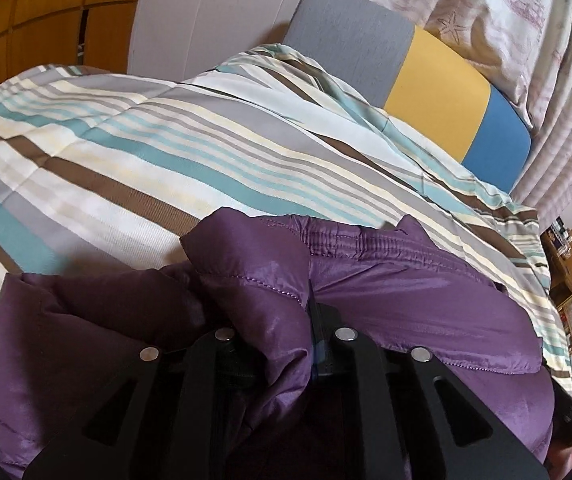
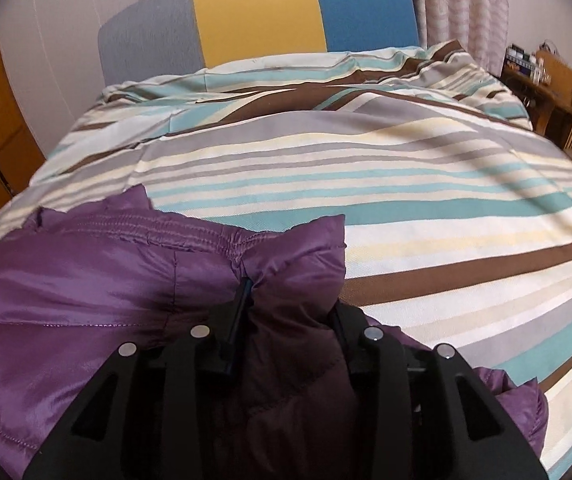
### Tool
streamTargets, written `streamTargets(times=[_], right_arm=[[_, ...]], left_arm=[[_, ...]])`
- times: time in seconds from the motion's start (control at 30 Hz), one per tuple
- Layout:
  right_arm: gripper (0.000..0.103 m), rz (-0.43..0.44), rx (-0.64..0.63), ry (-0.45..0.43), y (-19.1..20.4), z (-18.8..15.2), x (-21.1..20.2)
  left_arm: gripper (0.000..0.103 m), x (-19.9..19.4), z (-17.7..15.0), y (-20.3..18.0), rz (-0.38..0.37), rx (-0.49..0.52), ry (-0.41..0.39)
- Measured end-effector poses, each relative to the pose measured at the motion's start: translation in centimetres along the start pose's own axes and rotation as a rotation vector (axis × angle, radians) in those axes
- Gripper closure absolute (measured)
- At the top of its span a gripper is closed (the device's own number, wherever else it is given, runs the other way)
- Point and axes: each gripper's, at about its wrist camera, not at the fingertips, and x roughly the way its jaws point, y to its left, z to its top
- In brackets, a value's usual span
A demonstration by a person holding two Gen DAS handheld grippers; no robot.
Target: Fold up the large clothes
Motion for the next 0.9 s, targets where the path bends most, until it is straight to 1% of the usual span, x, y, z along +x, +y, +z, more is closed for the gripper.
streamTargets(times=[0.03, 0.1, 0.17, 0.2, 0.27, 0.3, 0.33, 0.4, 0.47, 0.5, 0.57, 0.6, 0.67, 0.7, 0.73, 0.77, 0.8, 0.9], right_arm=[[0.067, -0.005, -0.004, 0.0, 0.1, 0.0, 0.0], [0.065, -0.011, -0.005, 0.0, 0.1, 0.0, 0.0], [0.062, -0.021, -0.007, -0.001, 0.2, 0.0, 0.0], [0.061, -0.029, -0.01, -0.002, 0.3, 0.0, 0.0], [0.055, -0.065, -0.026, -0.005, 0.6, 0.0, 0.0], [0.054, -0.074, -0.03, -0.006, 0.7, 0.0, -0.1], [0.054, -0.082, -0.034, -0.008, 0.7, 0.0, -0.1], [0.053, -0.082, -0.032, -0.009, 0.6, 0.0, -0.1], [0.051, -0.088, -0.031, -0.011, 0.6, 0.1, -0.1], [0.05, -0.089, -0.031, -0.011, 0.6, 0.1, -0.2], [0.049, -0.094, -0.03, -0.012, 0.6, 0.0, -0.2], [0.048, -0.096, -0.029, -0.012, 0.6, 0.0, -0.2], [0.048, -0.097, -0.027, -0.012, 0.6, 0.0, -0.2], [0.047, -0.097, -0.026, -0.012, 0.5, 0.0, -0.2], [0.046, -0.095, -0.026, -0.013, 0.5, 0.0, -0.2], [0.046, -0.094, -0.026, -0.015, 0.5, 0.0, -0.2], [0.046, -0.099, -0.024, -0.014, 0.6, 0.0, -0.2], [0.045, -0.101, -0.026, -0.012, 0.5, 0.1, -0.1]], left_arm=[[0.084, -0.1, 0.1, 0.1, -0.004, -0.008, 0.002], [0.072, -0.4, 0.1, 0.0, 0.002, -0.013, 0.006], [0.033, -1.7, 0.1, -0.7, 0.023, 0.008, 0.017], [0.027, -2.9, 0.0, -1.4, 0.028, 0.031, -0.006], [0.021, -5.3, -0.4, -2.6, 0.063, 0.074, -0.089], [0.018, -6.5, -0.5, -3.5, 0.084, 0.1, -0.128], [0.012, -7.7, -0.7, -4.7, 0.091, 0.133, -0.165], [0.011, -8.7, -0.9, -6.8, 0.056, 0.185, -0.19], [0.011, -7.9, -0.7, -9.2, 0.054, 0.252, -0.166], [0.011, -7.3, -0.7, -10.0, 0.067, 0.276, -0.164], [0.011, -5.4, -0.6, -11.3, 0.127, 0.313, -0.178], [0.011, -3.9, -0.6, -11.6, 0.162, 0.326, -0.16], [0.011, -1.5, -1.1, -11.5, 0.195, 0.332, -0.101], [0.011, 0.2, -1.8, -10.9, 0.204, 0.319, -0.047], [0.011, 0.8, -2.1, -10.3, 0.198, 0.303, -0.031], [0.011, 0.9, -2.4, -10.0, 0.188, 0.29, -0.038], [0.01, 1.0, -2.5, -9.9, 0.186, 0.288, -0.04], [0.008, 1.8, -2.5, -9.8, 0.186, 0.29, -0.012]])
